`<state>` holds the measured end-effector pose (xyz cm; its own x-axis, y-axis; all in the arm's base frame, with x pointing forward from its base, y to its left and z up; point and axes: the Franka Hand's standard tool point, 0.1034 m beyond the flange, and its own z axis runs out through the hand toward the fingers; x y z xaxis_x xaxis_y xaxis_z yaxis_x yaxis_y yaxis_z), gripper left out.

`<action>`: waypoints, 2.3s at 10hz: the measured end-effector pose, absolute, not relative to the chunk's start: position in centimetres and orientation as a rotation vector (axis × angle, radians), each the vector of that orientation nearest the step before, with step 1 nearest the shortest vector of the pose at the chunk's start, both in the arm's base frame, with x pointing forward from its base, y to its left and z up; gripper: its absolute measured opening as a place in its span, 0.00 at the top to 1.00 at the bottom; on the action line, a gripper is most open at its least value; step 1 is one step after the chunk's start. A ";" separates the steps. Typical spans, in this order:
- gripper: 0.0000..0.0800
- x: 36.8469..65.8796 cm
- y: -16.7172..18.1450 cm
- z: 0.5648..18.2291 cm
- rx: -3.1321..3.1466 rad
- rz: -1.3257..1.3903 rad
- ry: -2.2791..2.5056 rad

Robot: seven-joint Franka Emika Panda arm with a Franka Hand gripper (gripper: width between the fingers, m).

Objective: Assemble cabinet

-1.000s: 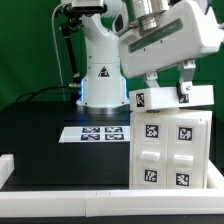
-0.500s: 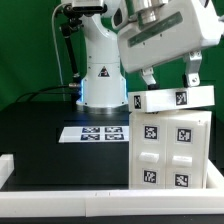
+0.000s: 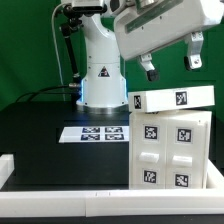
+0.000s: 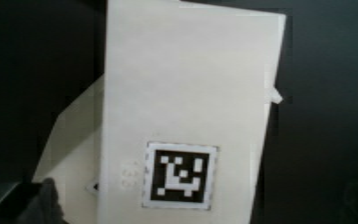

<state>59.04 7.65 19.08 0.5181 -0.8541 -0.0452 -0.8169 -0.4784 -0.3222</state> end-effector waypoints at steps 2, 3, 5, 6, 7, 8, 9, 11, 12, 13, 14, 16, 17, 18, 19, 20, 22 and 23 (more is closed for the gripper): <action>0.00 59.6 7.9 19.1 -2.657 -0.236 1.103; 0.00 59.7 8.1 19.2 -2.736 -0.262 0.944; 0.00 59.8 8.3 19.1 -2.873 -0.294 0.576; 0.00 59.9 8.2 19.1 -2.879 -0.307 0.545; 0.00 59.9 8.2 19.1 -2.909 -0.320 0.422; 0.00 59.9 8.2 19.1 -2.920 -0.325 0.366; 0.00 59.9 8.2 19.0 -2.946 -0.339 0.223; 0.00 59.8 8.3 19.0 -3.002 -0.370 -0.162; 0.00 59.8 8.2 19.0 -3.009 -0.384 -0.404; 0.00 59.9 8.2 19.0 -3.003 -0.389 -0.619; 0.00 60.0 8.4 19.1 -2.993 -0.386 -0.790; 0.00 60.0 8.3 19.0 -2.962 -0.383 -0.983; 0.00 60.0 8.2 19.0 -2.935 -0.384 -1.085; 0.00 60.0 8.1 19.0 -2.898 -0.384 -1.208; 0.00 60.0 8.1 19.0 -2.858 -0.384 -1.327; 0.00 59.9 8.0 18.8 -2.777 -0.378 -1.557; 0.00 59.9 8.0 18.2 -2.572 -0.325 -1.981; 0.00 59.8 8.0 18.0 -2.475 -0.297 -2.140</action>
Offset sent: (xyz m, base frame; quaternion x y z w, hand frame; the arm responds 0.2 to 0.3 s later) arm 0.0087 0.0098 0.0003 -0.0382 -0.0042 -0.3515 0.9354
